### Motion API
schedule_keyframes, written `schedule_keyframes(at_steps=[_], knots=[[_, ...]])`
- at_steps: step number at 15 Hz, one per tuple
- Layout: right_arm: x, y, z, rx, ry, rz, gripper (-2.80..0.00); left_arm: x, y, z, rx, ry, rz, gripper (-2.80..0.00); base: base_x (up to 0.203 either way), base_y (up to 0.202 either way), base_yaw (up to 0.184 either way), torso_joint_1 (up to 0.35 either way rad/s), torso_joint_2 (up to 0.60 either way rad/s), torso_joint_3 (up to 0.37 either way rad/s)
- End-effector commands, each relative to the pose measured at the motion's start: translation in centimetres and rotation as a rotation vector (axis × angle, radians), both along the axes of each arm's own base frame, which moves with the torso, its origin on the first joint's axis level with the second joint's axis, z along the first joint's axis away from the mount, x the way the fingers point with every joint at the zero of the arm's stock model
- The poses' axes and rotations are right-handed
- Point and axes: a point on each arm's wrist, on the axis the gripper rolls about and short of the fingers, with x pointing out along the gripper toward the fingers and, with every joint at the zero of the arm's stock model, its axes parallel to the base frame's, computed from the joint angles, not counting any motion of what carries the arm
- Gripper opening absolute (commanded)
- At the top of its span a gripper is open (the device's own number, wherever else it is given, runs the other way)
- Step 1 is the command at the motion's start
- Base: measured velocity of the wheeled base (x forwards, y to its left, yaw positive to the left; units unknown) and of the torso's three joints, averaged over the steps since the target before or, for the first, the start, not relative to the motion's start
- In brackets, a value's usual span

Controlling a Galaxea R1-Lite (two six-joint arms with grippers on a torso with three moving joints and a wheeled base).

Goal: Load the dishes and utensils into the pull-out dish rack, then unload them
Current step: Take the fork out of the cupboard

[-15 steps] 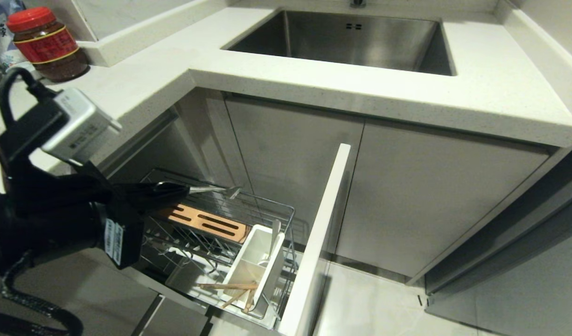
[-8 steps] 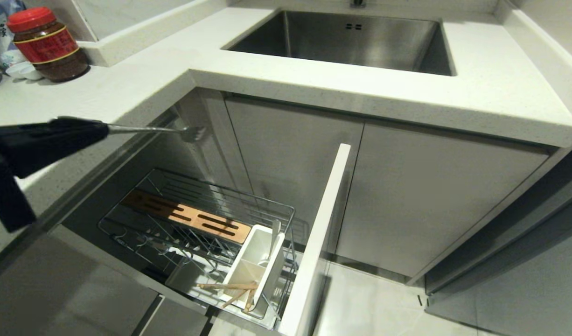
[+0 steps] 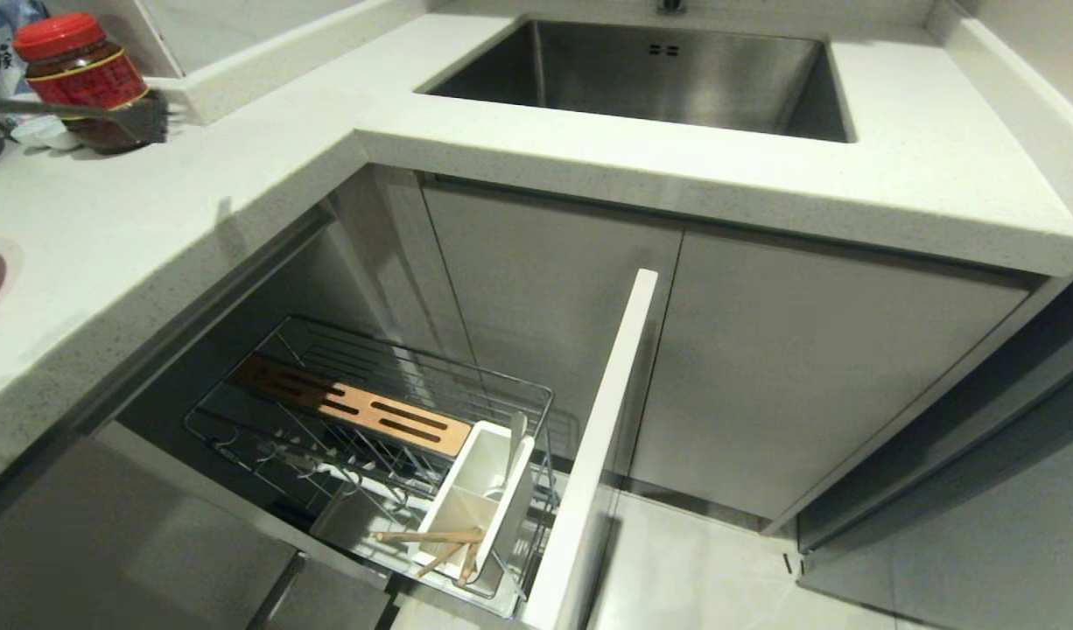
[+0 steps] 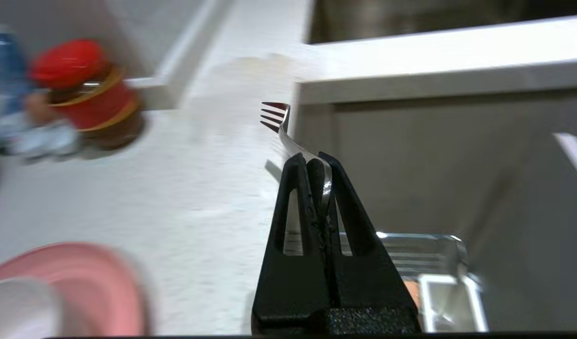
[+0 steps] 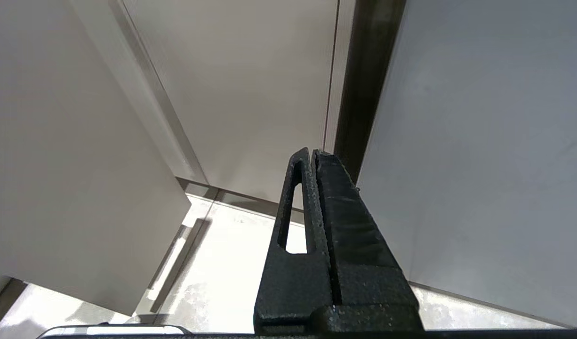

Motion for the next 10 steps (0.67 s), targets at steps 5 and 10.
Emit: schedule_keyframes(at_steps=[5,10], knots=[[0.2,0.0,-0.7,0.000,0.026,0.000,-2.80,2.8,1.3,0.3,-0.001,0.006,0.384,-2.80,0.000,0.000,0.000,0.000,0.00,0.000],[0.2,0.0,-0.7,0.000,0.026,0.000,-2.80,6.0,2.2,-0.5,0.033,0.090,0.564,-2.80,0.000,0.000,0.000,0.000,0.00,0.000]])
